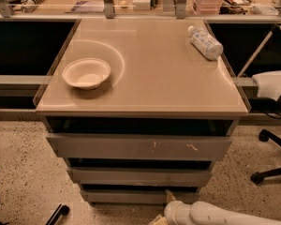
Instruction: Open bottom drawer
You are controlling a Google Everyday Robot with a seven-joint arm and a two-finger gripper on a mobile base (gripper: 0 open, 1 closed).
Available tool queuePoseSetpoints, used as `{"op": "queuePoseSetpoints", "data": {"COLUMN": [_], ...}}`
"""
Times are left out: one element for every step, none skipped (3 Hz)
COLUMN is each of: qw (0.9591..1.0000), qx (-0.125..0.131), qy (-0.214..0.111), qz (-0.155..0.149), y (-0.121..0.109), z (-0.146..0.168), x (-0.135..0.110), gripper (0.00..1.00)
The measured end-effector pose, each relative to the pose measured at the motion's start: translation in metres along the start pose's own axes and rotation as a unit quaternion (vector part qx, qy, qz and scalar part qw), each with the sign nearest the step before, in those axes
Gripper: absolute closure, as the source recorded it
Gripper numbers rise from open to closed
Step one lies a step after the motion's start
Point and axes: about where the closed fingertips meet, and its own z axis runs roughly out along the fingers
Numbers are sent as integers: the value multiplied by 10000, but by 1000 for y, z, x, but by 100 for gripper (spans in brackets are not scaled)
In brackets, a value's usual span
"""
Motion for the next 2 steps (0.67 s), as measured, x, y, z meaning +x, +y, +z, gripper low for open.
{"op": "queuePoseSetpoints", "data": {"qw": [9991,9991], "qx": [358,358], "qy": [117,118], "qz": [194,194], "y": [-65,-65], "z": [38,38], "x": [10,10], "gripper": [0,0]}}
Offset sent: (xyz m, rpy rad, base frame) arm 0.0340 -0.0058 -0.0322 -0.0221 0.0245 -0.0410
